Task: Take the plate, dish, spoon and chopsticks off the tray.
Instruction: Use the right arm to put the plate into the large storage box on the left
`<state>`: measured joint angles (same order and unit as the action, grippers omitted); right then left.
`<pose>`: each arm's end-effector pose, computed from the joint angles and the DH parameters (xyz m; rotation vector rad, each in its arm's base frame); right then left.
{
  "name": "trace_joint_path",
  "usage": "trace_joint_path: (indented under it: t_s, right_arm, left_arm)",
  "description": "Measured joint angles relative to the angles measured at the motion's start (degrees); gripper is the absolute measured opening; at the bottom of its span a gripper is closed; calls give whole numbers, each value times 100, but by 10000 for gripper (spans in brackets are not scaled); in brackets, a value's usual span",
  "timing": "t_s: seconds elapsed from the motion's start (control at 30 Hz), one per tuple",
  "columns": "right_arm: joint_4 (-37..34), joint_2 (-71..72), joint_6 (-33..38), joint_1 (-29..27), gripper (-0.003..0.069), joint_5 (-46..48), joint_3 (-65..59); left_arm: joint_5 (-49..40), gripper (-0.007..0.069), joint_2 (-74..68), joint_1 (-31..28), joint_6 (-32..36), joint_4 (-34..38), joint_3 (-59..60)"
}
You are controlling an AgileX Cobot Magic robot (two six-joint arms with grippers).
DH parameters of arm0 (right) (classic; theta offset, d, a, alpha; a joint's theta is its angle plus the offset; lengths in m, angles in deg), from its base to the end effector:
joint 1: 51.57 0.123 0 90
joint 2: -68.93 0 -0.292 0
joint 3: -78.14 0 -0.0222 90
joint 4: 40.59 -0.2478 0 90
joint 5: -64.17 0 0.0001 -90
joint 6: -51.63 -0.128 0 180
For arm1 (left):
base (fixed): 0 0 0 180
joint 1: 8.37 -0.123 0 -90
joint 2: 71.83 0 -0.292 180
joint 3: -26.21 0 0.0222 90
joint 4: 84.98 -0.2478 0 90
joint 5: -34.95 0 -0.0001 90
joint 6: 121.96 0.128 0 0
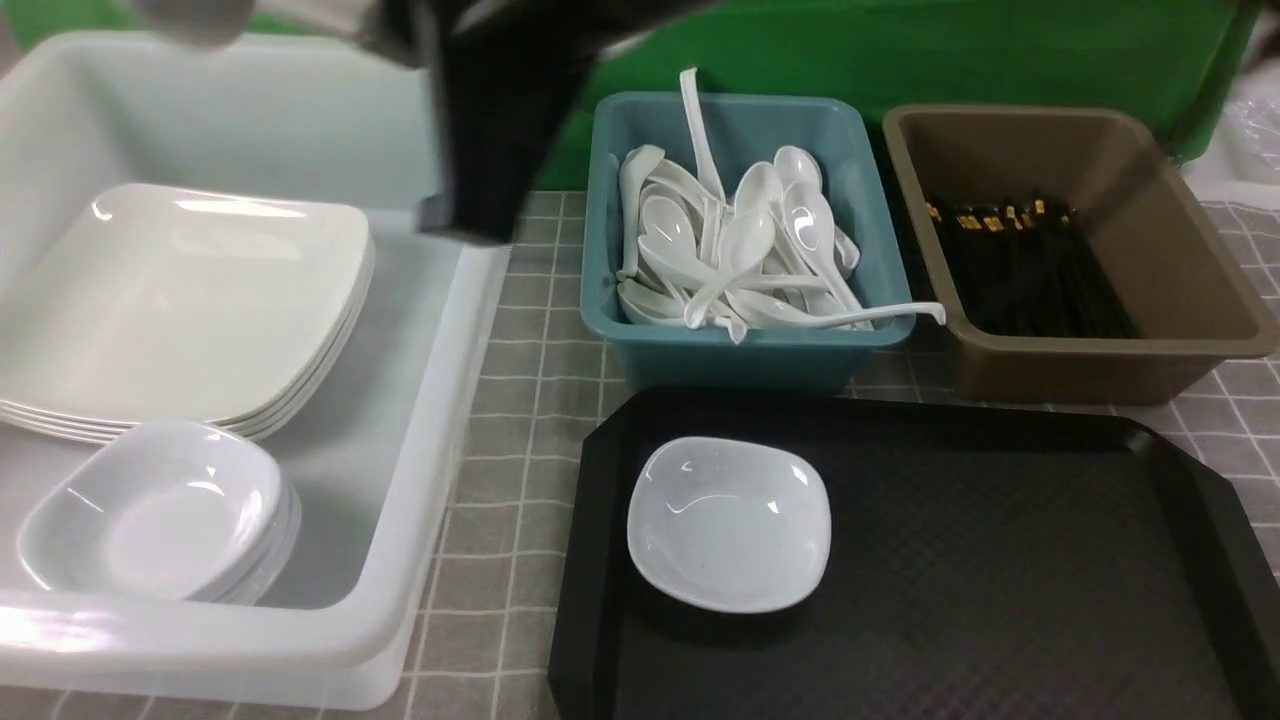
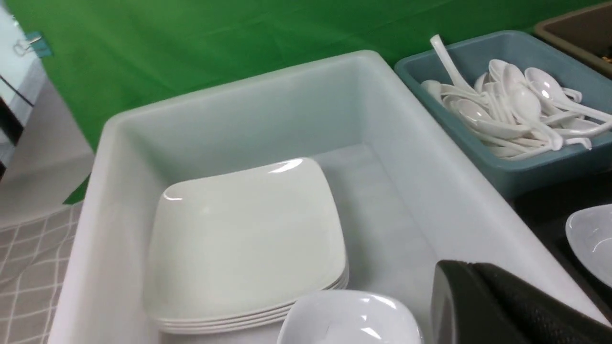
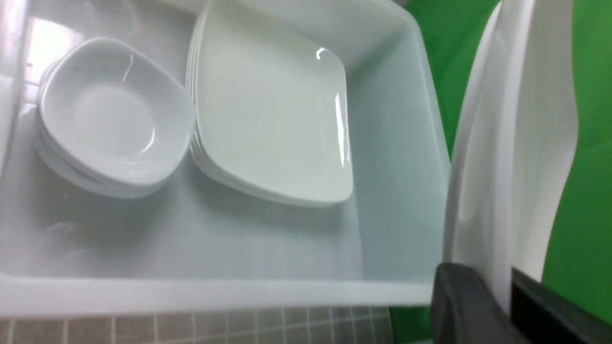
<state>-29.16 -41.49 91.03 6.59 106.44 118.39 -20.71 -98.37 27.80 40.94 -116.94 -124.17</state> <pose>0.2493 0.3692 0.4543 -1.5026 1.2412 -0.0122 0.0670 0.0203 0.3755 0.3078 1.8159 0.0105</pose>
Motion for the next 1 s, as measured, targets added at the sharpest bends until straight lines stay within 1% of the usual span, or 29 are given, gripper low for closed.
trace_joint_path:
  t_s: [0.03, 0.1, 0.2, 0.23, 0.27, 0.47, 0.73, 1.0]
  right_arm:
    - [-214, -334, 196, -58, 59, -230, 130]
    - [-417, -827, 364, -131, 59, -543, 397]
    - [-464, -1385, 436, -157, 59, -789, 796]
    - [-468, -1830, 539, -158, 59, -939, 1083]
    - [-475, -1970, 620, -158, 59, -1007, 1219]
    - [-638, -3124, 1536, -215, 59, -1394, 1793]
    - [-935, -3791, 1827, -394, 62, -2100, 1801]
    - [-1009, -4119, 1862, -412, 62, -2637, 1811]
  left_arm:
    - [-149, 21, 187, 0, -57, 1, 0]
    - [-309, 21, 394, 0, -89, 6, -2]
    - [-425, 21, 523, 0, -111, 68, -2]
    - [-465, 21, 550, 0, -111, 139, -7]
    - [-472, 21, 554, 0, -111, 182, -7]
    - [-466, 21, 554, 0, -16, 516, -9]
    - [-463, 21, 554, 0, 67, 779, -9]
    - [-408, 21, 554, 0, 67, 929, -9]
